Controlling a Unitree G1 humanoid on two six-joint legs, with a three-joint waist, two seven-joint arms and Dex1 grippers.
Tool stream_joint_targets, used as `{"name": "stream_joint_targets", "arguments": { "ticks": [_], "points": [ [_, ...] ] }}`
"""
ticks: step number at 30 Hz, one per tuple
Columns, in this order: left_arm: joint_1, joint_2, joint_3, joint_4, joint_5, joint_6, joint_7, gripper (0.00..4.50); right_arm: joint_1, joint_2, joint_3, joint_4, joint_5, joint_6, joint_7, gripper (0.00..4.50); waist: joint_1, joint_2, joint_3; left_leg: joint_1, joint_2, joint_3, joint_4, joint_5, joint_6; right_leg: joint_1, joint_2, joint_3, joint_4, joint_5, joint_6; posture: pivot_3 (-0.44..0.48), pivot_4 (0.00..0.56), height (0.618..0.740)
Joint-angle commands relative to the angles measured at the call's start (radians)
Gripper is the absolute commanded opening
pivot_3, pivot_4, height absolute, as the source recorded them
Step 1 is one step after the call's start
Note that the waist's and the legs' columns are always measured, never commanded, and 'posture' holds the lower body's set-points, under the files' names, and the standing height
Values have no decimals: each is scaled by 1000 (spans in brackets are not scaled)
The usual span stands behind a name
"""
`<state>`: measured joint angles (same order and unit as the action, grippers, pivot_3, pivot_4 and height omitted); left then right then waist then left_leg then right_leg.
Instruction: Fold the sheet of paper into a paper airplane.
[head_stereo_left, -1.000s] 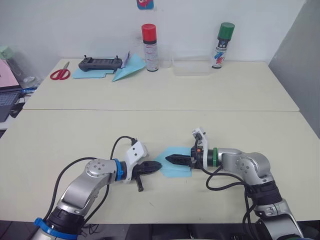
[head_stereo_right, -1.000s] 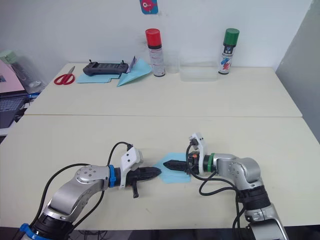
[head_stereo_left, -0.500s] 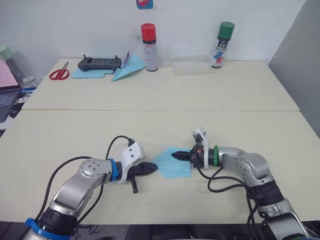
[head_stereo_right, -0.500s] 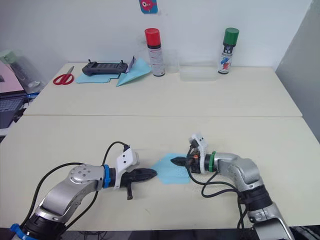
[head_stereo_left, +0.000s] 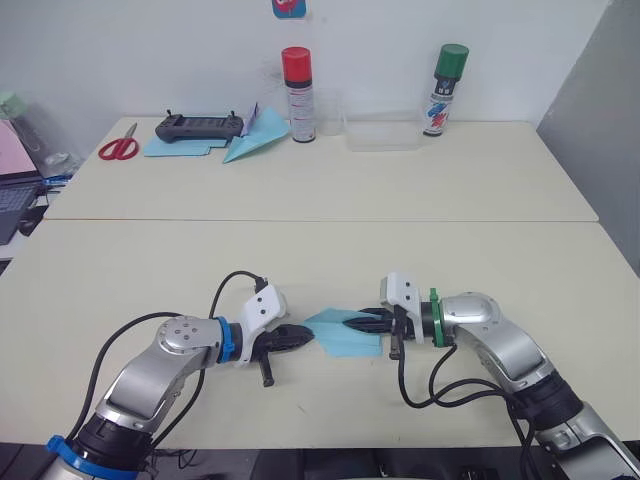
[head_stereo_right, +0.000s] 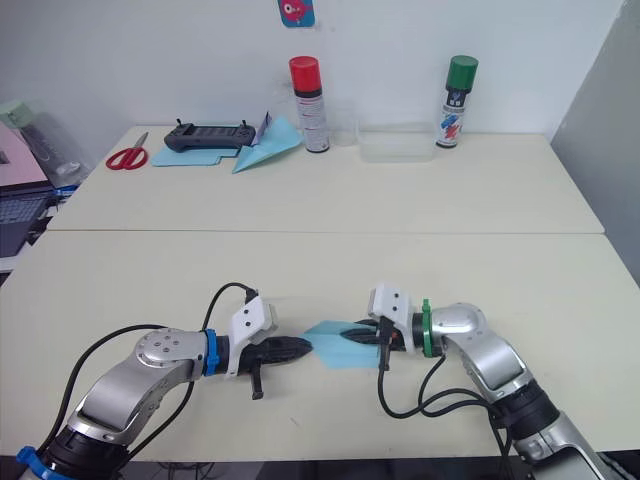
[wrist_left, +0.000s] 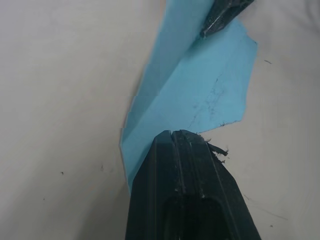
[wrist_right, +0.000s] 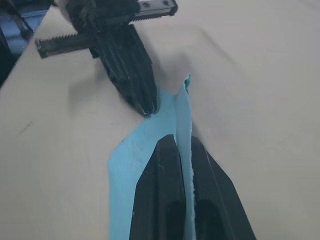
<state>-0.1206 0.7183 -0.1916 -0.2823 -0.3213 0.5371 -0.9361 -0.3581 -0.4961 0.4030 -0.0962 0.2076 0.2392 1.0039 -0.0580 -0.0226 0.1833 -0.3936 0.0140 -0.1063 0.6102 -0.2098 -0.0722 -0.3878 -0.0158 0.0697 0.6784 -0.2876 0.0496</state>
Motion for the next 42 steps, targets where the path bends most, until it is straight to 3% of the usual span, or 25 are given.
{"name": "stream_joint_targets", "arguments": {
  "ticks": [1, 4, 16, 21, 27, 31, 36, 42],
  "points": [
    [22, 9, -26, 44, 34, 25, 8, 0, 3, 8, 23, 36, -69, -138, 8, 86, 0, 0, 0, 0, 0, 0, 0, 0, 0, 0, 0, 0, 0, 0, 0, 0, 150, 740],
    [20, 19, -18, 48, 25, 32, -5, 0, -8, 6, 40, 101, -146, -294, 3, 86, 0, 0, 0, 0, 0, 0, 0, 0, 0, 0, 0, 0, 0, 0, 0, 0, 150, 740],
    [4, 35, 12, 61, 12, 51, -20, 0, -11, -19, 94, 168, -305, -572, 18, 86, 0, 0, 0, 1, 0, 0, 0, 0, 0, 1, 0, 0, 0, 0, 0, 0, 150, 740],
    [-47, 53, 72, 53, -74, 131, -55, 0, -16, -12, 98, 194, -337, -605, 12, 86, 0, 0, 0, 1, 0, 0, 0, 0, 0, 1, 0, 0, 0, 0, 0, 0, 150, 740],
    [-200, 58, 136, 32, -201, 256, -96, 0, -16, -8, 92, 210, -347, -602, 10, 86, 1, -2, 1, 0, 0, -1, 0, 0, 0, 1, 0, -1, 1, 0, 0, 0, 150, 740],
    [-246, 7, 91, 26, -163, 226, -49, 0, -20, -7, 90, 218, -354, -607, 8, 86, -1, -2, 1, 0, 0, -1, 0, 0, 0, 1, 0, -1, 1, 0, 0, 0, 150, 740],
    [-187, -14, -5, -18, -90, 167, -30, 0, -21, -7, 87, 222, -355, -606, 6, 86, -1, -2, 1, 1, 0, -1, 0, 0, 0, 1, 0, 0, 1, 0, 0, 0, 150, 740],
    [-143, -4, -112, 44, 59, 28, -28, 0, -21, -3, 91, 203, -343, -588, 20, 86, 1, -2, 1, 1, 0, -1, 0, 0, 0, 1, 0, 0, 1, 0, 0, 0, 150, 740]
  ]
}}
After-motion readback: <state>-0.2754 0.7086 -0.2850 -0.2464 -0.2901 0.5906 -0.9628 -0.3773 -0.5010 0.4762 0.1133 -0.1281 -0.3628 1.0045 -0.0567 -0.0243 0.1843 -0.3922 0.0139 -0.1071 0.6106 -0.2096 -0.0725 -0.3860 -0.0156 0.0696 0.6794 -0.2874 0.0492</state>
